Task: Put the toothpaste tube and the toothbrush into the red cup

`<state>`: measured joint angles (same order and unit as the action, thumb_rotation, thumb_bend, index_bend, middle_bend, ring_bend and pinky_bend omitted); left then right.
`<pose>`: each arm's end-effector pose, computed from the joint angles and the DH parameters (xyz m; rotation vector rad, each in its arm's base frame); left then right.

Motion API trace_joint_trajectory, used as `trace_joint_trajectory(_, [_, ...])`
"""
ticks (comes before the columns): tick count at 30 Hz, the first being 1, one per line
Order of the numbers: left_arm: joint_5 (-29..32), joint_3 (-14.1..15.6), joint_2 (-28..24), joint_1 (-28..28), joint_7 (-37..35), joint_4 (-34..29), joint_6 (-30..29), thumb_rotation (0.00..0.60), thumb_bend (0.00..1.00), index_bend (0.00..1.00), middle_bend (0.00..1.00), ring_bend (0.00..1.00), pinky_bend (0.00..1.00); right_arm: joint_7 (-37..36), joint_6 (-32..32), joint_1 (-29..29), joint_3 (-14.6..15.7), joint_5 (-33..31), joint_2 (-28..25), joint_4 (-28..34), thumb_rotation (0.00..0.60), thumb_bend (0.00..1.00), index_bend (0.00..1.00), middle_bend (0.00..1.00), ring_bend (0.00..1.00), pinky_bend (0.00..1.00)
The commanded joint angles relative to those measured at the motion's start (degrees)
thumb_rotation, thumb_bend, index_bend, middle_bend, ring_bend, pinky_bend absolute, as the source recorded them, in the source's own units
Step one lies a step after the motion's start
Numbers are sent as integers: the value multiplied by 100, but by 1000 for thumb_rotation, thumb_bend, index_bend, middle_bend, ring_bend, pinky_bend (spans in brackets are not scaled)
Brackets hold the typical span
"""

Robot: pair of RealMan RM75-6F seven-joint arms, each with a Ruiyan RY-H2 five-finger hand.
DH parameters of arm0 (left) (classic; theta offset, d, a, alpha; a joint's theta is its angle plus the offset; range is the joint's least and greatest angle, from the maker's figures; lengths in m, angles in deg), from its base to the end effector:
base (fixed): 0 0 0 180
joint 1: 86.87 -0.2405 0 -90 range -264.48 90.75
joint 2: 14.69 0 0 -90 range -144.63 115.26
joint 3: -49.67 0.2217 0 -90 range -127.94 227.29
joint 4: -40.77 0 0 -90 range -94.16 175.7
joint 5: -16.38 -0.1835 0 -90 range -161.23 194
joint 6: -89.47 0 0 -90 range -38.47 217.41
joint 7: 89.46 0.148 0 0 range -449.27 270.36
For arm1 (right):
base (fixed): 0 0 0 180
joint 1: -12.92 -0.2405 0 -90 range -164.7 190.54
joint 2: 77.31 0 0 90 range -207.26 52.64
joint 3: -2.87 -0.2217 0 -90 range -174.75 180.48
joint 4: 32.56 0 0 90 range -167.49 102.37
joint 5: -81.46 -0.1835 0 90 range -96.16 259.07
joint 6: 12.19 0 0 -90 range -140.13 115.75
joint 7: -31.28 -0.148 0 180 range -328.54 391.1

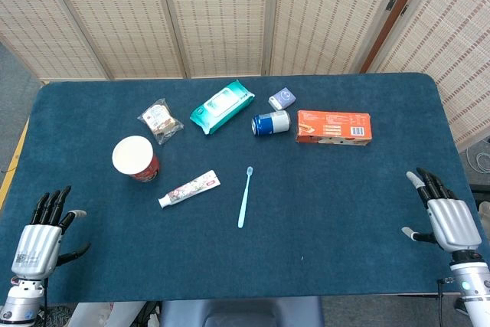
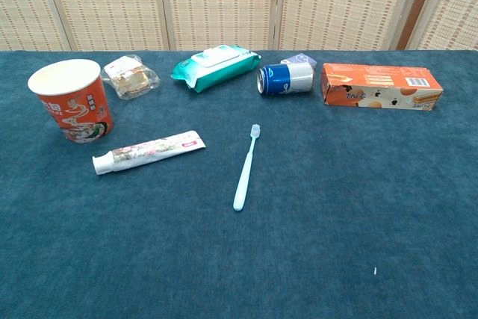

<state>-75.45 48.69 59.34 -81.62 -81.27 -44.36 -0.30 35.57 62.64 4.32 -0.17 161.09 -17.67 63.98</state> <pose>-0.2585 0.1754 0.1302 -1.4692 -0.7454 -0.9236 -0.2745 -0.1954 0.1663 1.4539 -0.9798 0.7407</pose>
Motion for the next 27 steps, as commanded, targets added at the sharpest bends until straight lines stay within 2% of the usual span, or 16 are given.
trace_joint_trajectory(1, [3,0,3,-2,5,3,1,600,71,357,0,0,0,-2,7,2,-1,3,-1,2,600,0,48,38,0,251])
trace_joint_trajectory(27, [-67,68,75,34,-72,41,98,600,71,326,0,0,0,-122,151,64,-20,58,-76,45,600,0,48,38,0,252])
